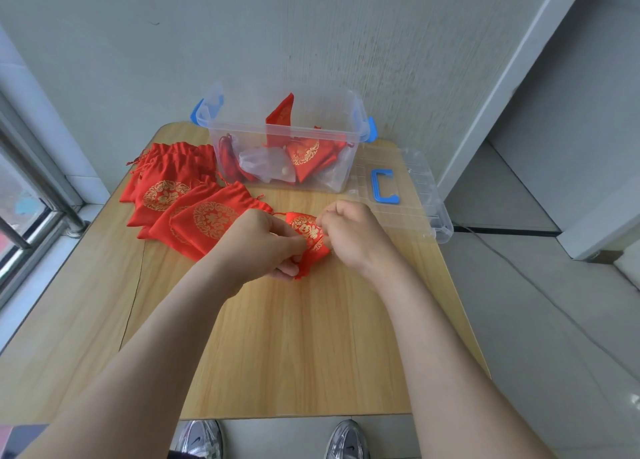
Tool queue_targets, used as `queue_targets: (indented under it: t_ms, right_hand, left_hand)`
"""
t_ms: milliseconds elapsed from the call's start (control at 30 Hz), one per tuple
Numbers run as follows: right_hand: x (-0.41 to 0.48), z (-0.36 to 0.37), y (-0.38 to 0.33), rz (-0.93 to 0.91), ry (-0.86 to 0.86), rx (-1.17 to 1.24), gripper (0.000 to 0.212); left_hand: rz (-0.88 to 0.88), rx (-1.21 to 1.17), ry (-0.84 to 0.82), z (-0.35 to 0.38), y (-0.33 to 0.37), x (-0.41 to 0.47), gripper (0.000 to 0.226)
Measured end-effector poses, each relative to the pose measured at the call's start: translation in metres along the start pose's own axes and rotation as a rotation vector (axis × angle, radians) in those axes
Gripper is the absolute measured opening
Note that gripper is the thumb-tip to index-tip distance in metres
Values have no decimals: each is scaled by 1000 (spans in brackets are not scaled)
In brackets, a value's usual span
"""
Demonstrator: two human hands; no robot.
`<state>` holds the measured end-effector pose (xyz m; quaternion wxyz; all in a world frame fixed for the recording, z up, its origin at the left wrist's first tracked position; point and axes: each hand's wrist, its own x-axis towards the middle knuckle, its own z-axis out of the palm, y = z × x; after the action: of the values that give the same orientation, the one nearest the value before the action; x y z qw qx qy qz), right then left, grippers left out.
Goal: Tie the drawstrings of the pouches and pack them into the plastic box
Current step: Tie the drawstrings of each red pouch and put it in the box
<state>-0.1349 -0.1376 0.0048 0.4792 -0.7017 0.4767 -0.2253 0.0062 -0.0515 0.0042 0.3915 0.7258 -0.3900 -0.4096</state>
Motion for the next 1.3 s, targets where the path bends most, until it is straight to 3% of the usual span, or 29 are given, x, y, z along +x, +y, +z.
queue_targets:
  t_ms: [300,567,800,1000,1300]
  right_hand:
    - [-5,2,-3,-99,-77,42,16]
    - [-4,-1,0,-95,-46,175,30]
    - [-4,2,9,-346,108,-88,46]
    - [-4,3,9,-340,48,-235,22]
    - [-7,2,8,-397,-2,-357,21]
  left_hand:
    - [68,142,-145,2,4,-6,8]
    - [22,-16,-92,-1,1,-2,20]
    - [-49,-174,-16,-5,-3,3,19]
    - [-37,-183,-41,-7,-6,4,16]
    - [-27,-170,-80,-7,-5,3,15]
